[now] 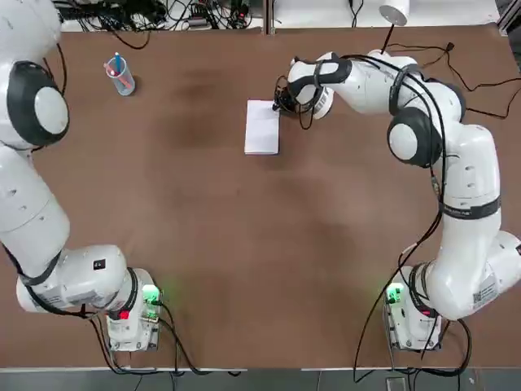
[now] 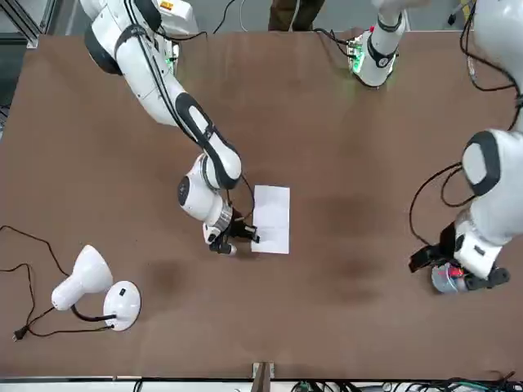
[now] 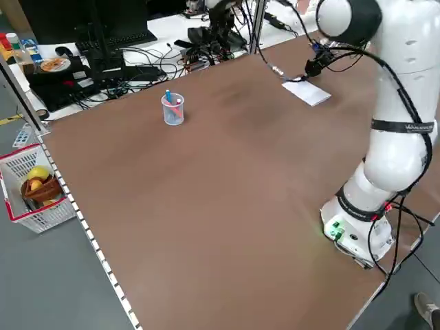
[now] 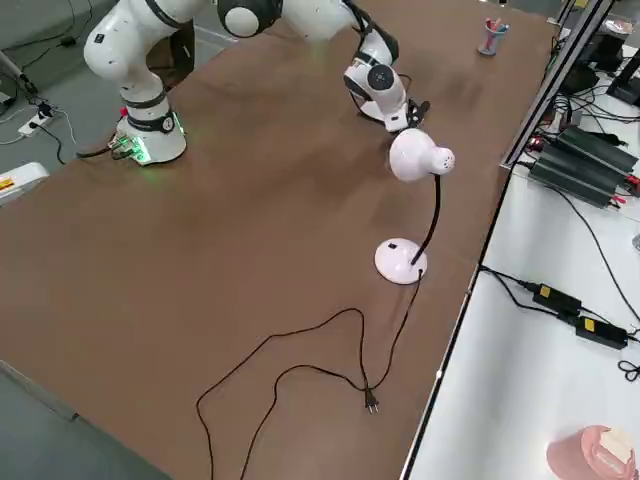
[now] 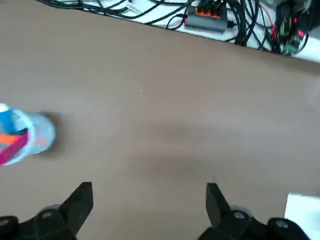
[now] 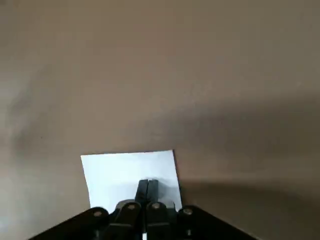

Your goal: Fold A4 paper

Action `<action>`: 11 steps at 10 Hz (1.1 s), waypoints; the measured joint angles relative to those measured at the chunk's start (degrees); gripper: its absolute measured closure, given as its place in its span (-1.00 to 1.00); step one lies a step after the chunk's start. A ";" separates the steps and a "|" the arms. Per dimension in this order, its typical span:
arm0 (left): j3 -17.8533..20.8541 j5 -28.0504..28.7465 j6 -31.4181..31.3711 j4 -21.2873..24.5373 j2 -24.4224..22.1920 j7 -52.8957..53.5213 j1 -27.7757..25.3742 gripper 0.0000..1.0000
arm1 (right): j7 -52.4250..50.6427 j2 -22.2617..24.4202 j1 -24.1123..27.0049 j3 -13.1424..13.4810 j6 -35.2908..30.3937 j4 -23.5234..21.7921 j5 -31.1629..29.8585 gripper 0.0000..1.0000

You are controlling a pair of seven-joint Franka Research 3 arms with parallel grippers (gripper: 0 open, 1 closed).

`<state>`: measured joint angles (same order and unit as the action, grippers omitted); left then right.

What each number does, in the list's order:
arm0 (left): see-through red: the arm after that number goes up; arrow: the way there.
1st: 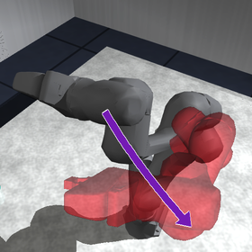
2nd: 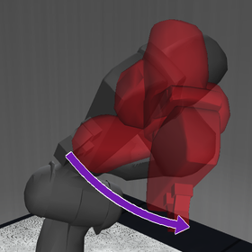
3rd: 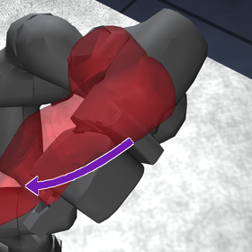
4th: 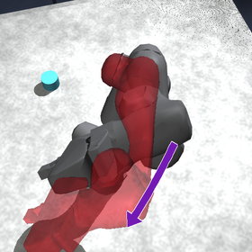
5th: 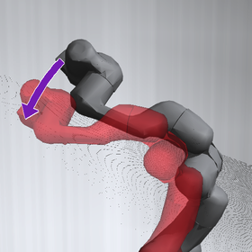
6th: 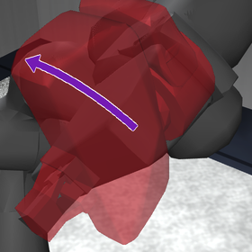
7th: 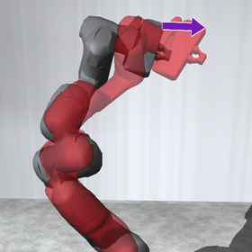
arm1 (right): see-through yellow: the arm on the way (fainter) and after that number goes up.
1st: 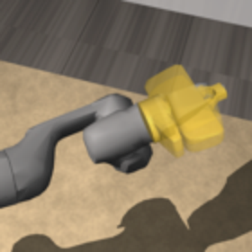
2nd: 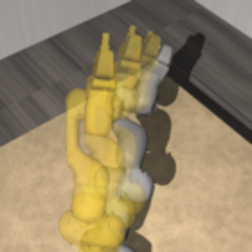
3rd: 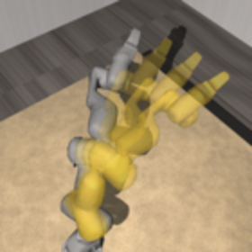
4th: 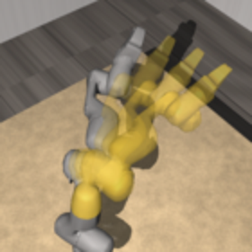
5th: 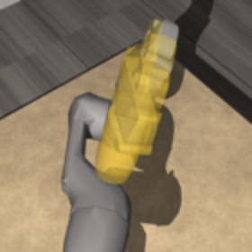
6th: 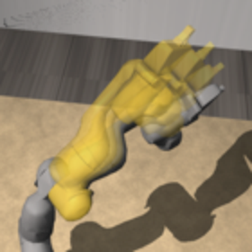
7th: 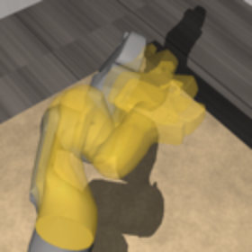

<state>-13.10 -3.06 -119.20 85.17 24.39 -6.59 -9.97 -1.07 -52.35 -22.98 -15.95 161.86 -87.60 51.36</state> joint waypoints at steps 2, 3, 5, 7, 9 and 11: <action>0.49 -0.01 8.48 0.19 -4.70 3.02 -0.17 -1.00 | -0.01 -0.77 0.00 0.36 -0.08 1.76 0.00 0.97; 0.60 0.00 13.24 0.12 -7.41 3.17 -0.13 -1.00 | -0.01 -0.98 -0.01 0.43 -0.40 2.45 0.00 0.98; 0.70 0.00 20.60 0.15 -13.26 2.46 0.06 -1.00 | 0.10 -1.07 -0.07 1.64 -4.25 4.24 -0.01 0.98; 0.83 0.56 25.14 0.51 -16.58 1.92 0.09 -1.00 | 0.59 0.09 -0.26 3.91 -12.47 6.54 -0.04 0.96; 1.60 1.46 27.05 0.43 -17.92 1.93 0.19 -1.00 | 0.84 5.37 -1.48 6.40 -21.14 6.72 -0.91 0.74; 4.25 1.09 30.01 -0.80 -20.15 2.22 0.15 -1.00 | 1.81 13.90 -4.43 12.37 -30.70 3.69 -5.92 0.15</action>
<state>-8.85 -1.97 -89.19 84.37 4.24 -4.36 -9.82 0.74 -38.45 -27.41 -3.58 131.16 -83.91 45.45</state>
